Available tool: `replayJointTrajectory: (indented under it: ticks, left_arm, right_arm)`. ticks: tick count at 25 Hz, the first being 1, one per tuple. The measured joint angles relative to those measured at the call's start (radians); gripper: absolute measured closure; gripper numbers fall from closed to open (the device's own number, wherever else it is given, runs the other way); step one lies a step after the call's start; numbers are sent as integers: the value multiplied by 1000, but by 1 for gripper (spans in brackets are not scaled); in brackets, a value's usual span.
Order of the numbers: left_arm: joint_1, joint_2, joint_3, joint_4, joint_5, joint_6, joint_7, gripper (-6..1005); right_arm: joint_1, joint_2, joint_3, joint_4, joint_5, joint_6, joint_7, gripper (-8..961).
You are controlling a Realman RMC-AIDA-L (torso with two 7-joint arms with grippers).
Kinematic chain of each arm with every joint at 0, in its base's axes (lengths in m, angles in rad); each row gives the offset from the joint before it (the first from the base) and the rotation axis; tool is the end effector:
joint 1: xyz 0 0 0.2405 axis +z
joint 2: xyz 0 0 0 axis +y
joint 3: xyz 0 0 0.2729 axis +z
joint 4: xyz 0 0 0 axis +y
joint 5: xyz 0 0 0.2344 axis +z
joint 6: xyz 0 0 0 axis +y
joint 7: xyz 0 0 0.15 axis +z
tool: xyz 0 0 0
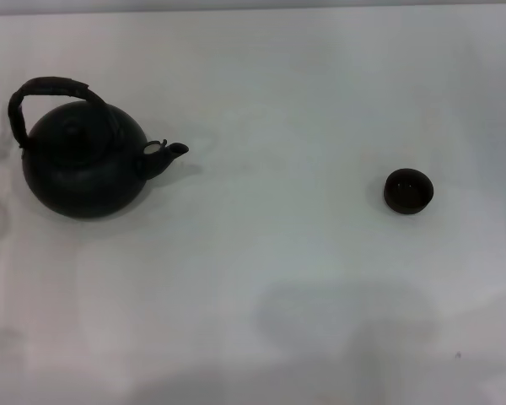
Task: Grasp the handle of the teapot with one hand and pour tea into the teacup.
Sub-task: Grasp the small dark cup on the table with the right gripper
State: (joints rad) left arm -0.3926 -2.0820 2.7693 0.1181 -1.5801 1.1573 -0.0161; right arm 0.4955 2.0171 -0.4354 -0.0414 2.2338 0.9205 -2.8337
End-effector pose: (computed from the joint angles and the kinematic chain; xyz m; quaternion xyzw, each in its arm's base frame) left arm -0.4107 0.3217 -0.0198 -0.6210 -0.2877 -0.2214 0.6947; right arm 0.4289 0.3704 0.0190 -0.6523 0.3311 0.2025 0.6511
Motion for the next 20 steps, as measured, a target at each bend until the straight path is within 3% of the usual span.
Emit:
replayJointTrajectory:
  ticks: [20]
  left_arm:
    - [19, 2, 2, 64, 0, 35, -91, 147]
  right_arm:
    - [12, 3, 59, 21, -4, 56, 9, 118]
